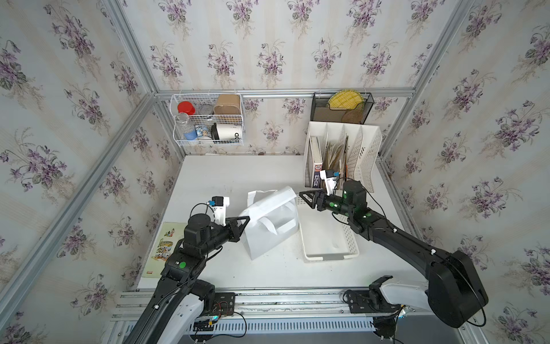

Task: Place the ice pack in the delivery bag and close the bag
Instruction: Seal the adhesive seal in the delivery bag.

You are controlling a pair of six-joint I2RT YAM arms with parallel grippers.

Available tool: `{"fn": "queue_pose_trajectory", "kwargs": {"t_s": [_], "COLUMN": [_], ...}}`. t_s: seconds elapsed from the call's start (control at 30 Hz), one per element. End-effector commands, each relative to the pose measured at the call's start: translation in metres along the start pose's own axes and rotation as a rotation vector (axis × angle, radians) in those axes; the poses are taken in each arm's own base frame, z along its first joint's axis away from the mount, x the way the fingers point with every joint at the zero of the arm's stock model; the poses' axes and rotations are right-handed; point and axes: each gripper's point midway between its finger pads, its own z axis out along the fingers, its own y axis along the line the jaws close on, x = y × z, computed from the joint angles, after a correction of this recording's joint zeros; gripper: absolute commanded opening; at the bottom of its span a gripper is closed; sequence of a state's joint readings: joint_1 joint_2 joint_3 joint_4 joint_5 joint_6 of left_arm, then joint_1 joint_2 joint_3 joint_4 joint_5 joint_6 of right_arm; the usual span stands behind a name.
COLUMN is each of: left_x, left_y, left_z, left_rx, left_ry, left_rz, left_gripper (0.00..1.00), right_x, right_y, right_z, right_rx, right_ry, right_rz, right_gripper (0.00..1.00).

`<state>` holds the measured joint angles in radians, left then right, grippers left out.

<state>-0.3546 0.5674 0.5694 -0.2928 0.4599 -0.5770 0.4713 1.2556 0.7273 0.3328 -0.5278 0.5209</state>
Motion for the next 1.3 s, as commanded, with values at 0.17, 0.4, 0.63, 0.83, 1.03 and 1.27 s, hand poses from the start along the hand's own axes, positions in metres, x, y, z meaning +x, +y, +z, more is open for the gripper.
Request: {"fn": "queue_pose_trajectory", "kwargs": {"t_s": [0.17,0.4,0.63,0.83,1.03,1.27], "left_x": [0.014,0.015,0.016,0.016,0.016,0.015], "left_y": [0.007,0.006,0.007,0.007,0.005,0.004], "left_z": [0.000,0.000,0.001,0.001,0.001,0.001], "left_rx": [-0.025,-0.016,-0.018,-0.017,-0.010,-0.003], "left_ry": [0.056,0.061,0.067,0.069,0.069,0.070], "left_rz": [-0.010,-0.014,-0.017,-0.017,-0.021,-0.020], "left_gripper": [0.00,0.00,0.00,0.00,0.00,0.00], "right_x": [-0.005,0.003,0.011,0.012,0.013,0.012], "right_y": [0.034,0.019,0.022,0.030,0.032,0.040], "right_z": [0.005,0.032,0.042,0.040,0.042,0.040], "right_rx": [-0.194,-0.194,-0.285,-0.346,-0.379,-0.436], "right_ry": [0.042,0.116,0.158,0.150,0.155,0.154], "right_rz": [-0.077,-0.078,-0.040,-0.027,-0.011,-0.002], "right_gripper": [0.84,0.84,0.62,0.47,0.39,0.40]}}
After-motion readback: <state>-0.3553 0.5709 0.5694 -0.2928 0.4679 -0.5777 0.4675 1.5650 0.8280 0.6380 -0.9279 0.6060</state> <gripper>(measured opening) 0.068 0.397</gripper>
